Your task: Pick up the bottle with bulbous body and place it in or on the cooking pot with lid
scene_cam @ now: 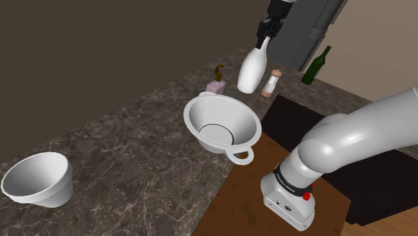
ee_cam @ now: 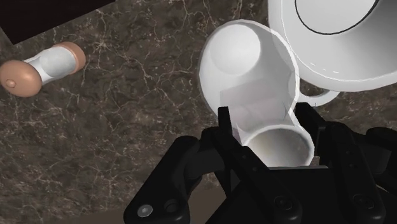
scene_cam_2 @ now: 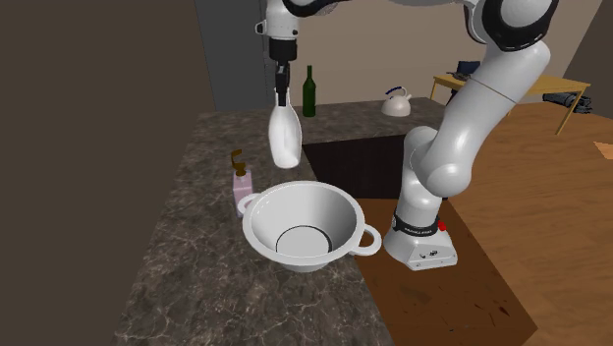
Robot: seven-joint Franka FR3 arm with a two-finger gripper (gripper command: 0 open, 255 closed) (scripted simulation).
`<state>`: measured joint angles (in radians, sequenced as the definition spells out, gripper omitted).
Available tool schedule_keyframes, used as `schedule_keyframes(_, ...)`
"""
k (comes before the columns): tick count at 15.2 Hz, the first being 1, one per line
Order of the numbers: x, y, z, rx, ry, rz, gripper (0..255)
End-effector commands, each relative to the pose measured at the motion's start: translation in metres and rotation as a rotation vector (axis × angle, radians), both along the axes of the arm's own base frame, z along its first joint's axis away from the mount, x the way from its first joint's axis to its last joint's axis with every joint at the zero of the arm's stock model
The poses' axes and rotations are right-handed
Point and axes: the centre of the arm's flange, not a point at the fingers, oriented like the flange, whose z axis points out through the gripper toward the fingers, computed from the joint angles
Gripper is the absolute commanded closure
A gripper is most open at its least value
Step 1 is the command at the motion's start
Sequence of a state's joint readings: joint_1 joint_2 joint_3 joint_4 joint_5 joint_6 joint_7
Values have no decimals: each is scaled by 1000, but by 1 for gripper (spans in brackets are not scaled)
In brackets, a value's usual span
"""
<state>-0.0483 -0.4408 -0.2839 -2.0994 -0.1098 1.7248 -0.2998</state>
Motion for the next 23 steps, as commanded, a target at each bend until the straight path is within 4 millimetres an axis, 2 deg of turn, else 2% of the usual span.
schedule_keyframes(1,0,0,10,0,0,0,255)
schedule_keyframes(6,0,0,36,0,0,0,255)
schedule_keyframes(23,-65,196,123,0,0,0,255)
